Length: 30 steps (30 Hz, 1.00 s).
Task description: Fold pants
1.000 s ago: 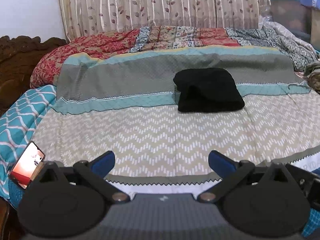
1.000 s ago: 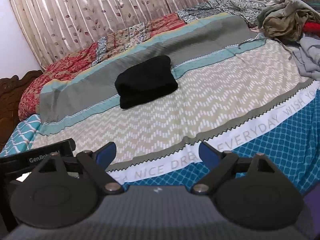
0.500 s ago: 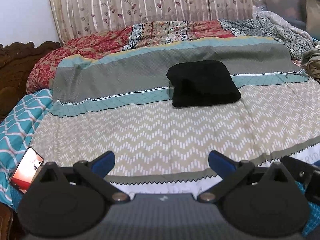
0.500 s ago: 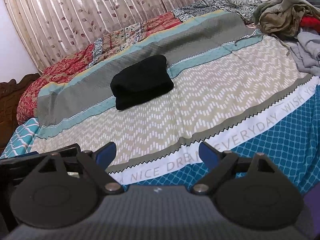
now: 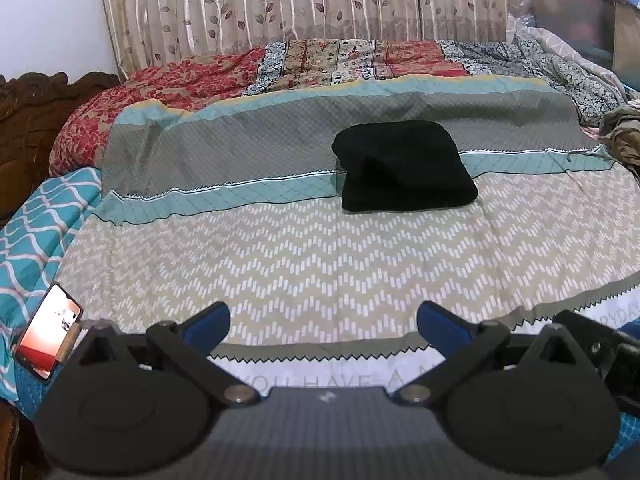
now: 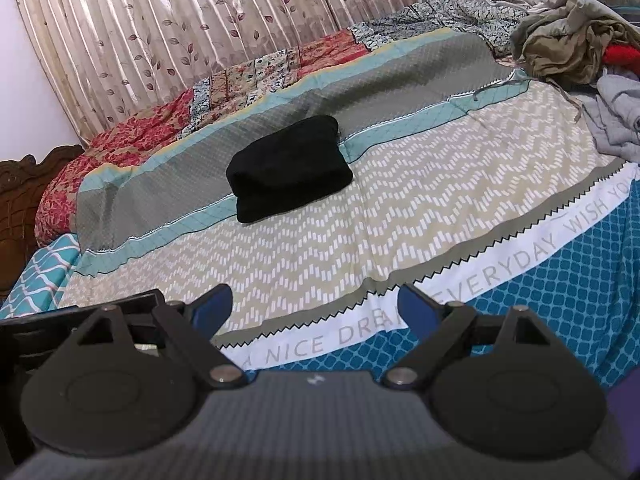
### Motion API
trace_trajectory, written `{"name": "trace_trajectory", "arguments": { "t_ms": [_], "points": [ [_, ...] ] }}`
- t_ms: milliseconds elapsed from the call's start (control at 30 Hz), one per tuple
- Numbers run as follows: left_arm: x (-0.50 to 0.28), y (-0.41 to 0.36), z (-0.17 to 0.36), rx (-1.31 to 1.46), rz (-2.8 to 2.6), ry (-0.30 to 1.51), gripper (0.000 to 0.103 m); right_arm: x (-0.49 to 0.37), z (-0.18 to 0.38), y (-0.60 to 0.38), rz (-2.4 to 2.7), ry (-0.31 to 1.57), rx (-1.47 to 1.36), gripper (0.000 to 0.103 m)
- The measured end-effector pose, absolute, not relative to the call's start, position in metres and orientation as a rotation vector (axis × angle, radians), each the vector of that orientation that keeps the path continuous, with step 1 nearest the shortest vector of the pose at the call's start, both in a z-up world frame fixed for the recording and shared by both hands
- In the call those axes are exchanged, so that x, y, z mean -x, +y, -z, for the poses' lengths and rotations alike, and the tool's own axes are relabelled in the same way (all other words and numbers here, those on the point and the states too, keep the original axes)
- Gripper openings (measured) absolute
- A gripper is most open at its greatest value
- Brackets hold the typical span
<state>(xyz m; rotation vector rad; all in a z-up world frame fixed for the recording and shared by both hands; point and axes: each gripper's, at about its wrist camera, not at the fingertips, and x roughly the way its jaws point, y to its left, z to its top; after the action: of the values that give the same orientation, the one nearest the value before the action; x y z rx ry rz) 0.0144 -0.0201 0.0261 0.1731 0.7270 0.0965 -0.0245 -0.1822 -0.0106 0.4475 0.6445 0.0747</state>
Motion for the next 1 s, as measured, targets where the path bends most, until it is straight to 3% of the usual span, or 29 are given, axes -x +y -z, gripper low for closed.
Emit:
{"name": "trace_trajectory", "arguments": {
  "t_ms": [1000],
  "points": [
    [-0.016,-0.021,-0.028,-0.162,-0.084,0.719,0.103,0.027,0.011,-0.167,-0.049,0.63,-0.411,0.091]
  ]
}}
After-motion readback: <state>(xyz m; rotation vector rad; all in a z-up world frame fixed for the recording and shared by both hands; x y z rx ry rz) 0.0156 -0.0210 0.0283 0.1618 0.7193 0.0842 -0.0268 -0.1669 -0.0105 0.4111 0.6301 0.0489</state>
